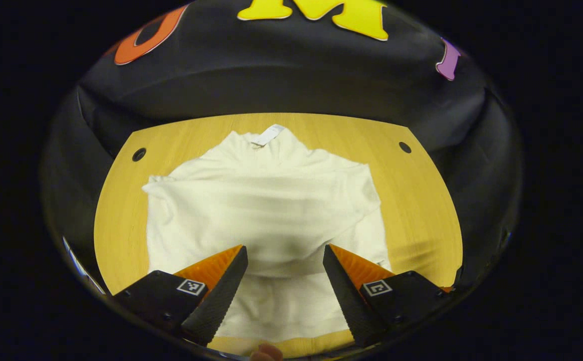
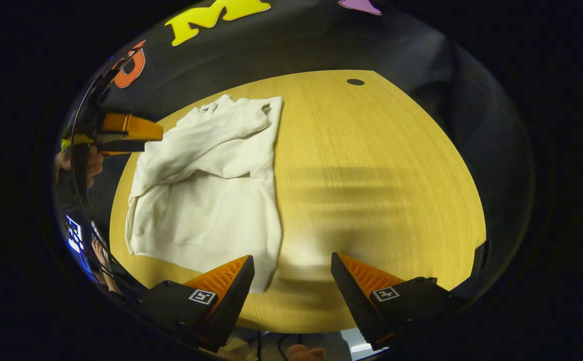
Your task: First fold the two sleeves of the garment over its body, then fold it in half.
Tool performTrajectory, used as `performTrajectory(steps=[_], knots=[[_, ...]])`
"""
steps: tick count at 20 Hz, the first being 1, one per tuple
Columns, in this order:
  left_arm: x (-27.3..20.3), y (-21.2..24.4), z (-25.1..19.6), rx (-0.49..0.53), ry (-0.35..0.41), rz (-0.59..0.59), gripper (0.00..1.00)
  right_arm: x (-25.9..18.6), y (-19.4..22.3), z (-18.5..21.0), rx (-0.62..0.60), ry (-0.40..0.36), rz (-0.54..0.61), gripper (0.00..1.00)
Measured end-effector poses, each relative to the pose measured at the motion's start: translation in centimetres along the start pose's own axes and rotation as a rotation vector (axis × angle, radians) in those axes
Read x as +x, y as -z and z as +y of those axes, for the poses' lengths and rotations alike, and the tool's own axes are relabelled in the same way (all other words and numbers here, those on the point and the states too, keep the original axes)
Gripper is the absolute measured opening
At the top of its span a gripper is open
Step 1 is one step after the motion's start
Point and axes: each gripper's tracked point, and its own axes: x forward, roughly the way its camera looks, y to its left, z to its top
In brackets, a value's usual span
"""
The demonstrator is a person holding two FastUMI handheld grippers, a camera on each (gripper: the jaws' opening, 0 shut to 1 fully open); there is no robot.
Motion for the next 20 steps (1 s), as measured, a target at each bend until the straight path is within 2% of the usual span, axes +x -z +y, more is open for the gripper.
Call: performTrajectory(steps=[5,6,9,11,12,14,15,20], knots=[[-3.6,7.2,7.9,-0.079,-0.070,0.028,1.00,0.9,1.7,2.7,-0.031,-0.022,0.029,0.93],[-4.3,8.6,9.5,-0.082,-0.085,0.041,0.98,1.1,2.1,3.0,-0.036,-0.027,0.036,0.93],[-6.3,12.7,13.4,-0.142,-0.115,0.099,0.98,1.8,3.3,3.4,-0.045,-0.021,0.060,0.93],[-7.8,14.2,15.1,-0.194,-0.126,0.118,0.98,2.0,3.8,3.3,-0.046,-0.019,0.079,0.96],[-8.5,14.7,15.7,-0.214,-0.128,0.127,0.98,2.1,3.8,3.3,-0.047,-0.020,0.084,0.93],[-9.4,15.5,16.6,-0.243,-0.134,0.151,0.98,2.3,3.9,3.0,-0.052,-0.009,0.098,0.93],[-9.6,16.0,16.9,-0.258,-0.134,0.175,0.98,2.4,3.8,2.7,-0.049,0.004,0.107,0.96],[-10.6,17.0,14.8,-0.344,-0.066,0.306,0.98,3.2,3.1,3.0,-0.012,0.010,0.132,0.96]])
